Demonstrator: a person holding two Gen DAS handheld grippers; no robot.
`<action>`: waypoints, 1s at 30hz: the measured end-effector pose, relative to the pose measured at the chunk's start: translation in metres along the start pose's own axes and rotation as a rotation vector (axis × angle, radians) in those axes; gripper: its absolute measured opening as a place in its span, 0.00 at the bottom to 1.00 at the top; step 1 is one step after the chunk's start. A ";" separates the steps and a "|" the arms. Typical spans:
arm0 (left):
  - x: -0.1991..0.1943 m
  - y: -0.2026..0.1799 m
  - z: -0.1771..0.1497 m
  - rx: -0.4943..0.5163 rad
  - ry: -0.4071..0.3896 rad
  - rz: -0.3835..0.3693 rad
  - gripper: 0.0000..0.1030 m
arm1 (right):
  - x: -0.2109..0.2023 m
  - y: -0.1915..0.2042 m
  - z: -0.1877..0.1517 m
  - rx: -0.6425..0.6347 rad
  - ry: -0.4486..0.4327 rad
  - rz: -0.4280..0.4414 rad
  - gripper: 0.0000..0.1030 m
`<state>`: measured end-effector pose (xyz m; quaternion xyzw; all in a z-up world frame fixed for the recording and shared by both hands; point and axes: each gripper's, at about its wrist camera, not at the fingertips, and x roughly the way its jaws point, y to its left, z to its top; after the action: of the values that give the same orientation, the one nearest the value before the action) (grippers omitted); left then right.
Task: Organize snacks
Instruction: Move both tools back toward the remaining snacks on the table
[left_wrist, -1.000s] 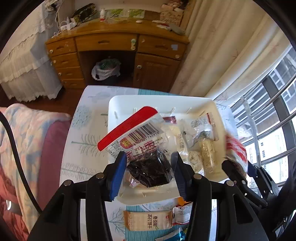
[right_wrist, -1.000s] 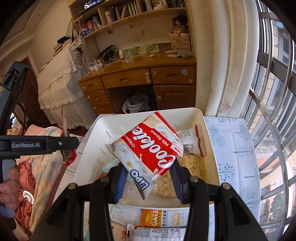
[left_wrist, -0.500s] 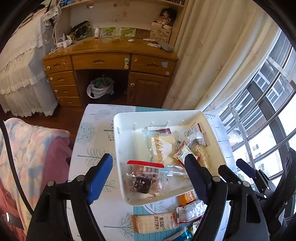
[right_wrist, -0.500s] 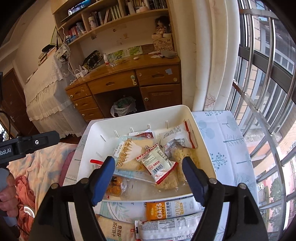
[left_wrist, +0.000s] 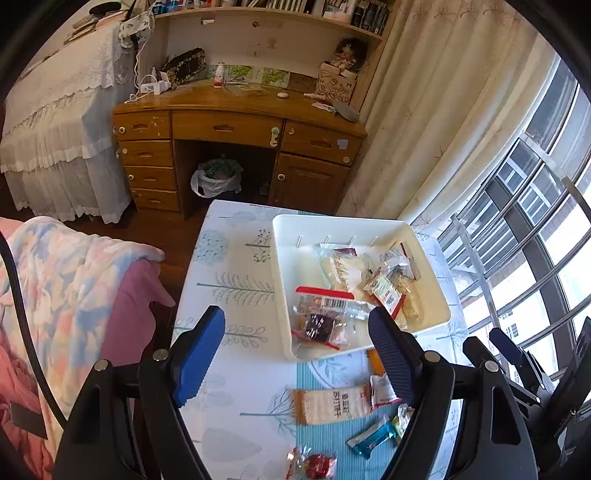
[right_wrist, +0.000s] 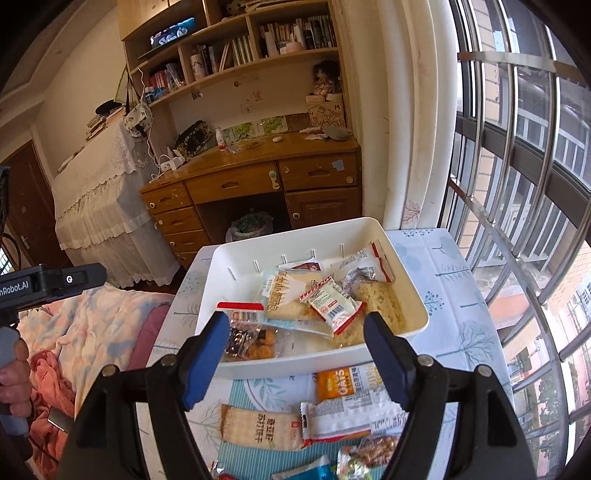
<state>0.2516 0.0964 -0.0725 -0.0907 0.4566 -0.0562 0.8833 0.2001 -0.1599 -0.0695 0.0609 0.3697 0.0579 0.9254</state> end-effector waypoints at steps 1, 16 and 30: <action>-0.005 0.004 -0.004 0.002 0.003 0.000 0.77 | -0.005 0.002 -0.003 0.001 -0.004 -0.004 0.74; -0.037 0.013 -0.071 0.048 0.095 -0.030 0.77 | -0.065 0.009 -0.069 -0.010 0.007 -0.078 0.74; -0.016 -0.021 -0.132 -0.005 0.271 0.057 0.80 | -0.076 -0.040 -0.107 -0.098 0.093 -0.056 0.74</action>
<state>0.1343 0.0642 -0.1296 -0.0716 0.5741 -0.0415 0.8146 0.0740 -0.2037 -0.1015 0.0023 0.4106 0.0530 0.9103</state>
